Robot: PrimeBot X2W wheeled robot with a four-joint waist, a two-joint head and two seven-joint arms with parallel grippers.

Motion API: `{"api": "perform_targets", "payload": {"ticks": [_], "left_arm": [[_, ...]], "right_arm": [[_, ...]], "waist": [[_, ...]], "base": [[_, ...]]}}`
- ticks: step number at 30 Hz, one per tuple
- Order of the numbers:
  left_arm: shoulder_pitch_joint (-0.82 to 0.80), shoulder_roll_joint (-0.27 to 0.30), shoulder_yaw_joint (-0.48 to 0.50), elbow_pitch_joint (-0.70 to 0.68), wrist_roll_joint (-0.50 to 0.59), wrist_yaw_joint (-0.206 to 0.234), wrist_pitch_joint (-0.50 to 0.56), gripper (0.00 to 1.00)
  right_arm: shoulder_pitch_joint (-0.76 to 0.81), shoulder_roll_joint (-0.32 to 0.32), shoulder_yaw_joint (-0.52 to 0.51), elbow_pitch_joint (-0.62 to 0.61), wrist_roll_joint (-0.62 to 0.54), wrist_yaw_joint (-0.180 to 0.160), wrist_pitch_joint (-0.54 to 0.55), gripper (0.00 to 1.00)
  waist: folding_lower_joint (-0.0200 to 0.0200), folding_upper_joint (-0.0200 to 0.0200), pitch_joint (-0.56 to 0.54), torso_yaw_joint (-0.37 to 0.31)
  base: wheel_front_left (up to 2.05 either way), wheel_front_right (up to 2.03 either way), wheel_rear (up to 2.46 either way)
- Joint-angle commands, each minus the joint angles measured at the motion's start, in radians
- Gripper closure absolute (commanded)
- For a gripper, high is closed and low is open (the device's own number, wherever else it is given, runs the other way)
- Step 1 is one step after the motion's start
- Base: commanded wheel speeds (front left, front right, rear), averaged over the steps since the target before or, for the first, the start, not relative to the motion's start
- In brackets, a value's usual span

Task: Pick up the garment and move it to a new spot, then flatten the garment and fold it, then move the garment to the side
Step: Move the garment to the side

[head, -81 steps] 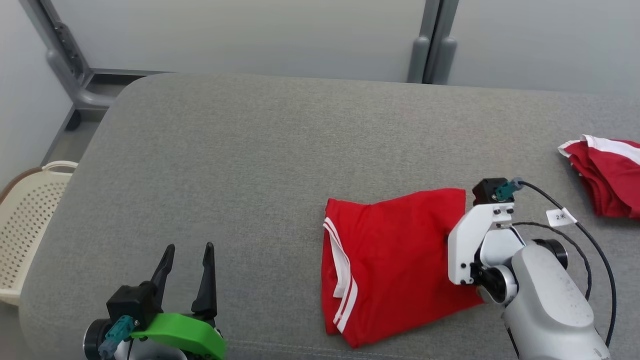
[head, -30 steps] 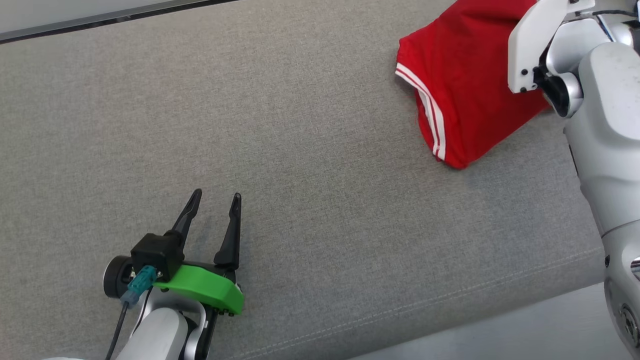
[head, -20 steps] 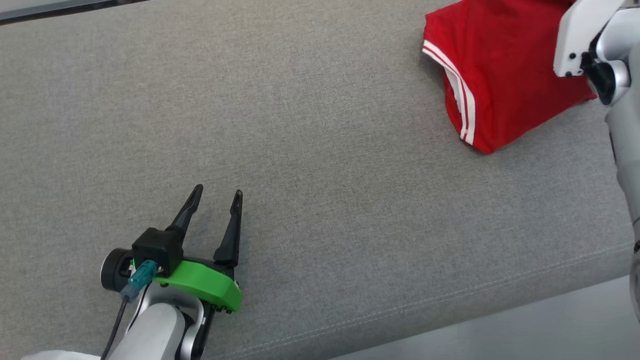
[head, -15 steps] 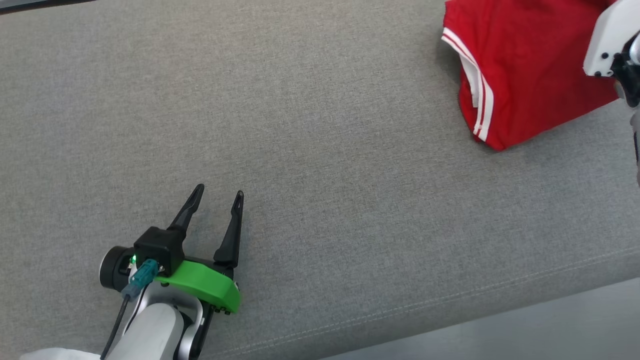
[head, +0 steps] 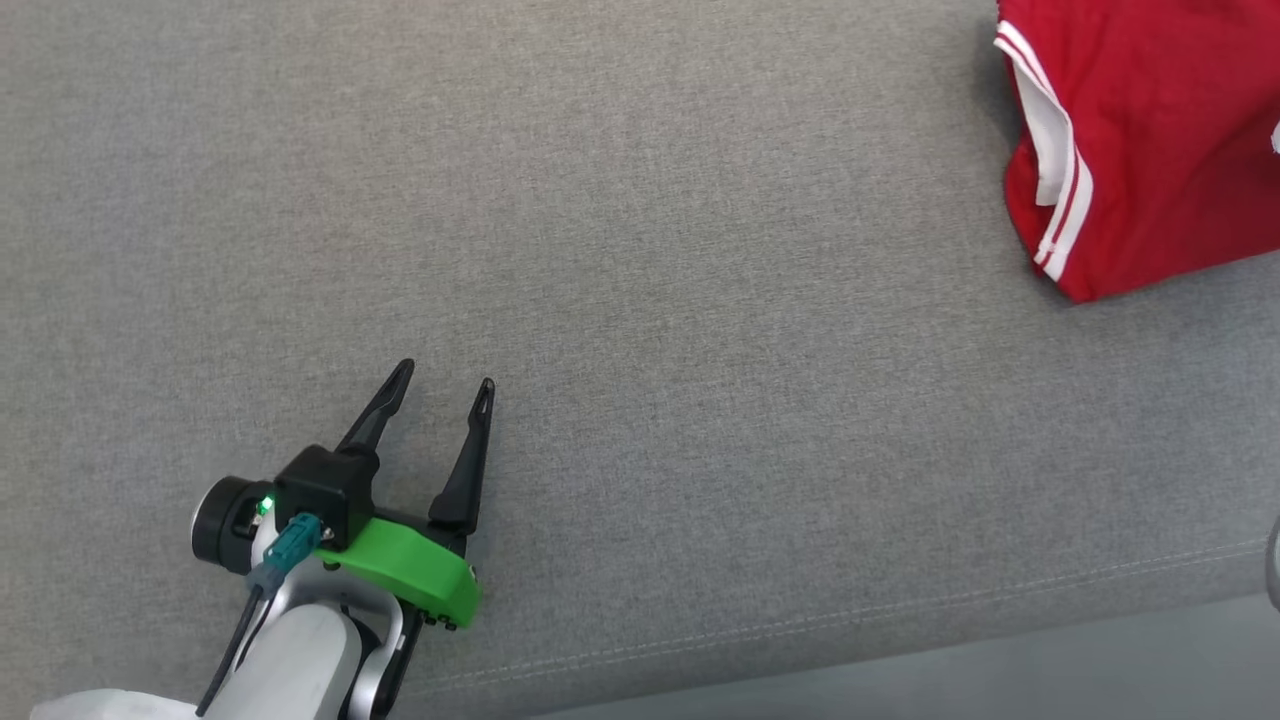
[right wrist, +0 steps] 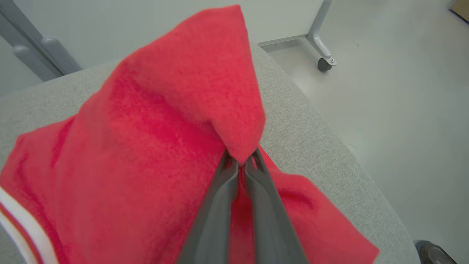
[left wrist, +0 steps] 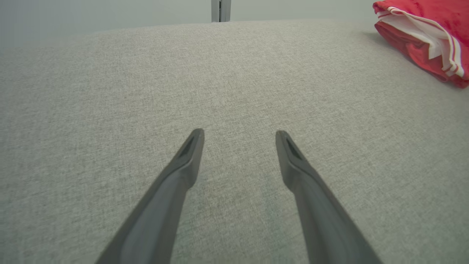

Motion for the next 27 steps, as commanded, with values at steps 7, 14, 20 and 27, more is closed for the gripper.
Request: {"api": "perform_targets", "payload": {"ticks": [7,14,20,27], "left_arm": [[-0.024,0.005,-0.009,-0.014,0.009,0.005,-0.001,0.0],[-0.02,0.008,-0.008,-0.012,0.003,0.012,-0.007,0.0],[-0.03,0.002,-0.001,-0.004,-0.002,0.021,-0.019,0.0],[-0.016,-0.027,0.061,0.008,-0.05,0.061,-0.049,0.0]], "right_arm": [[0.014,0.033,-0.128,-0.07,-0.159,0.0,-0.016,0.0],[0.03,0.132,-0.218,-0.193,-0.278,-0.001,-0.019,0.0],[0.017,0.15,-0.198,-0.163,-0.283,-0.001,-0.115,0.0],[0.044,0.111,-0.115,-0.046,-0.237,-0.001,-0.284,0.0]], "waist": [[-0.0001,0.0,0.035,0.057],[-0.0001,0.0,0.028,0.068],[-0.0001,0.0,0.002,0.062],[-0.0001,0.0,-0.08,0.061]], "base": [[0.0,0.0,0.0],[0.0,0.0,0.0],[0.0,0.0,0.0],[0.0,0.0,0.0]]}}
